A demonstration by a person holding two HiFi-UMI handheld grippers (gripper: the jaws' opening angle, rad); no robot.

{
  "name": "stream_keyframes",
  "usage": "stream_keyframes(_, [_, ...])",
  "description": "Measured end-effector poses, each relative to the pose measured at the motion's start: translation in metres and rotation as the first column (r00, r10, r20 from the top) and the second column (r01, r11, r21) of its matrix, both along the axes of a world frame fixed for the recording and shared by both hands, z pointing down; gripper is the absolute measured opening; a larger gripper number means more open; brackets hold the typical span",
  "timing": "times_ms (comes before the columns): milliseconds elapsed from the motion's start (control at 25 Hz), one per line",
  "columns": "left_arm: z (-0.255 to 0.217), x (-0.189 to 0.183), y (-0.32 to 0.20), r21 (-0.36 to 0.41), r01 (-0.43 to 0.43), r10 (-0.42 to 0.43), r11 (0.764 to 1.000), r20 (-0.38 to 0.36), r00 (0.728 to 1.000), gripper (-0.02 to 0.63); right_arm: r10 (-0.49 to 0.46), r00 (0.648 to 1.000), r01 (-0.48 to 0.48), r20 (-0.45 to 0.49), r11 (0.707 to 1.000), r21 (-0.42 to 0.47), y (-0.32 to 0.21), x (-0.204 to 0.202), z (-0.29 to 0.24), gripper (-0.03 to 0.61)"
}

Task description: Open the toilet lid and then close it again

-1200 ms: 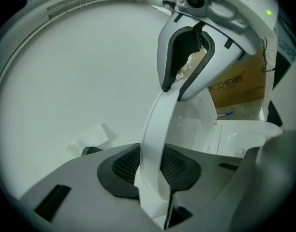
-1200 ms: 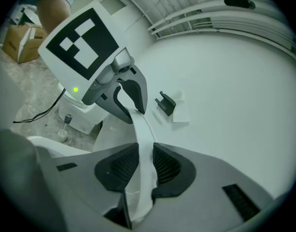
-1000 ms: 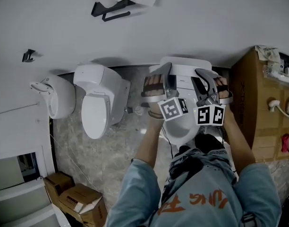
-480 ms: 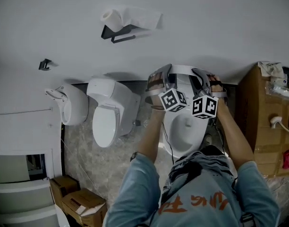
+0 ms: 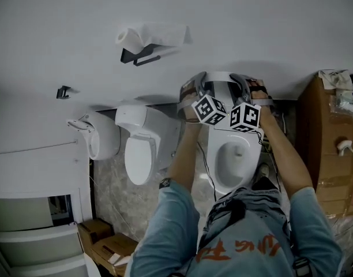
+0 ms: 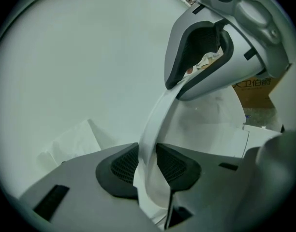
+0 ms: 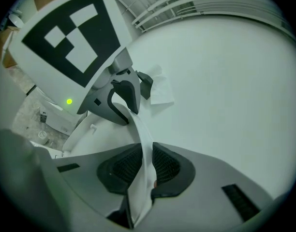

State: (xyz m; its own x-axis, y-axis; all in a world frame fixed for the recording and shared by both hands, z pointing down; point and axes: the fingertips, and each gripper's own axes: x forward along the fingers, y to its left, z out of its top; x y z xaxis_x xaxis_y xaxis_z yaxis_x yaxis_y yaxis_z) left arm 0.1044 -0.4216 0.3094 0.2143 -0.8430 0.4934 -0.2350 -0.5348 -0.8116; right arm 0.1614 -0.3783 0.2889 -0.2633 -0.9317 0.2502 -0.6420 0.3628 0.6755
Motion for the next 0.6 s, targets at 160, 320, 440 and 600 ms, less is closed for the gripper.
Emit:
stream_keyframes(160, [0.004, 0.003, -0.014, 0.010, 0.033, -0.033, 0.999, -0.021, 0.999, 0.118, 0.007, 1.000, -0.007, -0.007, 1.000, -0.009, -0.015, 0.004, 0.003, 0.057])
stream_keyframes(320, [0.004, 0.005, -0.021, 0.022, 0.042, -0.040, 0.999, -0.071, 0.997, 0.118, 0.006, 1.000, -0.006, -0.021, 1.000, -0.019, -0.024, 0.008, 0.005, 0.055])
stream_keyframes(440, [0.004, 0.004, -0.021, 0.005, 0.062, -0.061, 0.998, -0.113, 0.992, 0.120, 0.006, 1.000, -0.008, -0.029, 0.999, -0.042, -0.023, 0.007, 0.005, 0.058])
stream_keyframes(600, [0.004, -0.003, 0.004, -0.045, 0.132, -0.137, 0.990, -0.148, 0.979, 0.194, -0.029, 0.987, 0.022, -0.159, 0.999, -0.043, -0.007, 0.000, 0.007, 0.097])
